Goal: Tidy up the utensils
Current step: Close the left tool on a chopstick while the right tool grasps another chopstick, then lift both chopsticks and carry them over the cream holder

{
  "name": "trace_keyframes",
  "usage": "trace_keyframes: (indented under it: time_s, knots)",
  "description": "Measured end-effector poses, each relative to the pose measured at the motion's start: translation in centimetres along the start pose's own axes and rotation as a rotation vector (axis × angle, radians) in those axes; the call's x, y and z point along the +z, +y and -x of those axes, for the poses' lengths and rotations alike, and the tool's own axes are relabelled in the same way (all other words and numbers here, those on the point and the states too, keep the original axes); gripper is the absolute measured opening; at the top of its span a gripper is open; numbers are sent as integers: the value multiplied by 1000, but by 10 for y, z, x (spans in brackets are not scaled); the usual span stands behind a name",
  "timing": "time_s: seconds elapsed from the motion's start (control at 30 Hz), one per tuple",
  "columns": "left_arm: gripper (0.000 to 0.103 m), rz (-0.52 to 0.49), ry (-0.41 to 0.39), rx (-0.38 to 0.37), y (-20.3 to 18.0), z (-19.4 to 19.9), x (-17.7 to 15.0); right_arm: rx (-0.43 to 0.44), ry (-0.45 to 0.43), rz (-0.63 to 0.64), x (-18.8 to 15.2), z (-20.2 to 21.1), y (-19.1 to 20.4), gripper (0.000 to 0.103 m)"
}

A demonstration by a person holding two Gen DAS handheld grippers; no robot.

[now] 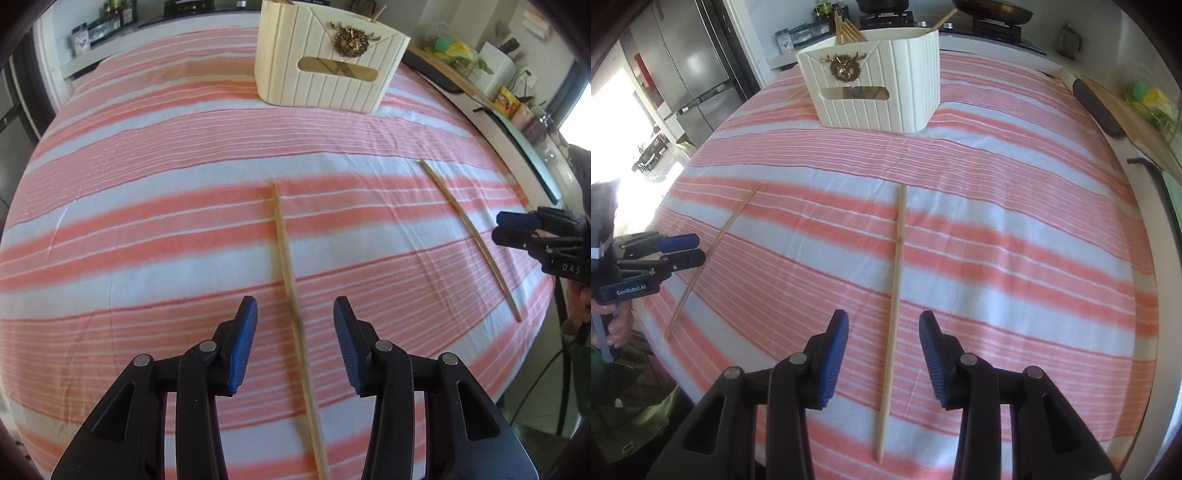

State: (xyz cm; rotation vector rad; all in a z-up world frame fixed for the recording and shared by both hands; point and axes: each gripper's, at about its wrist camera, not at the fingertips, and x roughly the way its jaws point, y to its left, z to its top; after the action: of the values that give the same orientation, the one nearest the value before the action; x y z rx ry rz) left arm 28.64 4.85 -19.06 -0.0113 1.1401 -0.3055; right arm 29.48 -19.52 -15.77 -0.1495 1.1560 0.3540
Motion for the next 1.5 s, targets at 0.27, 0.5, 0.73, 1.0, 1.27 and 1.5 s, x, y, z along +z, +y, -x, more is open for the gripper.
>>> trace_keyframes:
  time_s: [0.27, 0.5, 0.73, 1.0, 1.27, 1.5]
  knots:
    - [41, -52, 31, 68, -4, -23, 37, -42, 56, 37, 46, -49, 0, 41]
    - [5, -46, -18, 95, -14, -37, 56, -74, -4, 63, 77, -67, 10, 15]
    - [4, -10, -128, 58, -12, 3, 49, 12, -148, -34, 75, -21, -2, 7]
    - [4, -23, -344, -3, -27, 102, 40, 59, -382, -23, 54, 91, 3, 7]
    - [4, -33, -471, -49, -38, 154, 30, 43, -551, 13, 31, 152, 20, 7]
    - [4, -29, -547, -60, -43, 179, 30, 43, -660, 33, 25, 183, 32, 7]
